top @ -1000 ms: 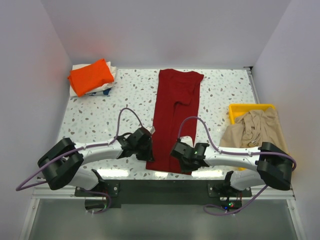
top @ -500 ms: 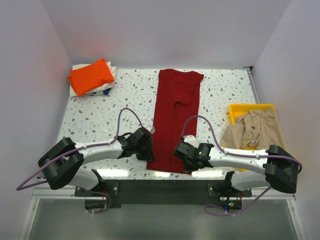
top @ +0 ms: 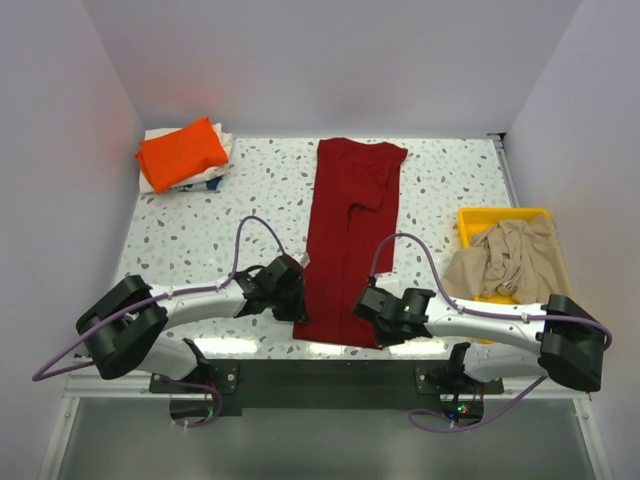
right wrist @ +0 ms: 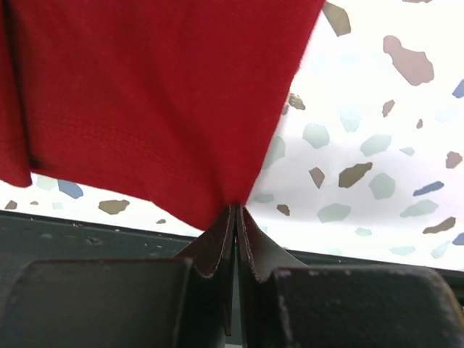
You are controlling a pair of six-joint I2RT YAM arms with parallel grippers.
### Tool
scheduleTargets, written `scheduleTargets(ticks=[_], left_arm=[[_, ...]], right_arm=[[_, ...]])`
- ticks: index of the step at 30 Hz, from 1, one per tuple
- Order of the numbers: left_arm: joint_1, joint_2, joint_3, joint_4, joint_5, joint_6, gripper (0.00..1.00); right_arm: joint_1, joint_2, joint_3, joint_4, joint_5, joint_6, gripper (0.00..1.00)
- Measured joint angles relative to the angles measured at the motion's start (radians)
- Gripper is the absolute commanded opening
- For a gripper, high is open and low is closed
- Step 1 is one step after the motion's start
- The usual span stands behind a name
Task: Fold and stack the t-shirts
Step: Fold the tshirt
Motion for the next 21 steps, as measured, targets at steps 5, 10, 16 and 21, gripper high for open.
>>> scheduleTargets(ticks=[5, 10, 16, 21], left_arm=[[-0.002, -0.001, 0.000, 0.000, -0.001, 0.000, 0.00], [-0.003, -0.001, 0.000, 0.000, -0.003, 0.000, 0.00], [-0.003, -0.002, 0.000, 0.000, -0.004, 0.000, 0.00], [-0.003, -0.002, 0.000, -0.001, -0.004, 0.000, 0.00]], right_arm=[[0.000, -0.056, 0.000, -0.048, 0.002, 0.002, 0.04], [0.000, -0.088, 0.000, -0.075, 0.005, 0.004, 0.11], [0.000, -0.074, 0.005, -0.060, 0.009, 0.003, 0.33], [0.000, -0.007, 0.026, -0.014, 0.010, -0.002, 0.35]])
